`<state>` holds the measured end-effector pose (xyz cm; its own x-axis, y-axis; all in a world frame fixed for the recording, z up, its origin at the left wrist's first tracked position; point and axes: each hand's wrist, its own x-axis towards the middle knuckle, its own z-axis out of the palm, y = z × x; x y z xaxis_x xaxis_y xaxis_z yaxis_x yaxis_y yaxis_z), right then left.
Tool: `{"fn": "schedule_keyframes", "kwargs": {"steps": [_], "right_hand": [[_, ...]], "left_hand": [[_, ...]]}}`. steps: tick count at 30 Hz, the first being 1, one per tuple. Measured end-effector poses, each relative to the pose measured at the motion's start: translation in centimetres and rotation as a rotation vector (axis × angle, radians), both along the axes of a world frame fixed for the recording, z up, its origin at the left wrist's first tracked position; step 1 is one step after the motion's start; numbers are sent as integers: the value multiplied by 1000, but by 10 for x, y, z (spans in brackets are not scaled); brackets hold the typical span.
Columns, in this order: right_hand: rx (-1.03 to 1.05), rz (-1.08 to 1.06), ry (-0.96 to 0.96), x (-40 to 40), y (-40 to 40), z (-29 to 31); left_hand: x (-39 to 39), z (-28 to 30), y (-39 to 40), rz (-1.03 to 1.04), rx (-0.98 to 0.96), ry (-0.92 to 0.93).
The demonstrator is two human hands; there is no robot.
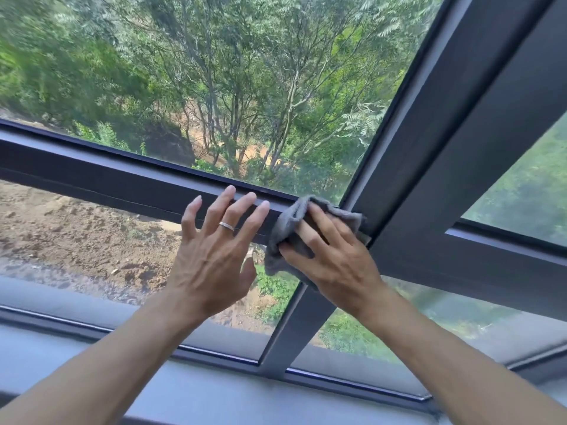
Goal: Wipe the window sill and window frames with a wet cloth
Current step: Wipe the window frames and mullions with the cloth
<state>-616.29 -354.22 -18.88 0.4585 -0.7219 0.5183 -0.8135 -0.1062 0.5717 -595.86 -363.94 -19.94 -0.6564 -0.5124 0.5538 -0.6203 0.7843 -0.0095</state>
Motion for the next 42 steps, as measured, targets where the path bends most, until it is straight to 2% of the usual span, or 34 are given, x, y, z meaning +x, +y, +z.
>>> {"fn": "schedule_keyframes", "kwargs": {"steps": [3, 7, 11, 14, 17, 21, 27, 31, 33, 38, 42], "right_hand": [[-13, 51, -46, 15, -23, 3], [-25, 2, 23, -7, 0, 2], [-136, -106, 6, 17, -26, -10], [-144, -64, 24, 30, -45, -13], [-91, -18, 61, 10, -29, -9], [-97, -58, 88, -1, -15, -9], [-160, -50, 15, 61, -74, -15], [-79, 7, 64, 34, -50, -9], [-81, -29, 100, 24, -42, -5], [-116, -17, 55, 93, -105, -12], [-97, 19, -2, 109, -119, -8]], "left_hand": [[-3, 2, 0, 13, 9, 73], [-3, 4, -7, -3, -3, 46], [-2, 5, -10, -8, -19, 73], [3, 1, -13, 103, 48, 168], [4, -5, -16, 166, 33, 127], [14, -7, -29, 220, 39, 89], [23, -2, -29, 176, 48, 107], [41, 0, -40, 108, -5, 79], [54, 2, -50, 134, 6, 64], [103, -1, -82, 311, 83, 10], [107, -2, -90, 273, 113, 41]]}}
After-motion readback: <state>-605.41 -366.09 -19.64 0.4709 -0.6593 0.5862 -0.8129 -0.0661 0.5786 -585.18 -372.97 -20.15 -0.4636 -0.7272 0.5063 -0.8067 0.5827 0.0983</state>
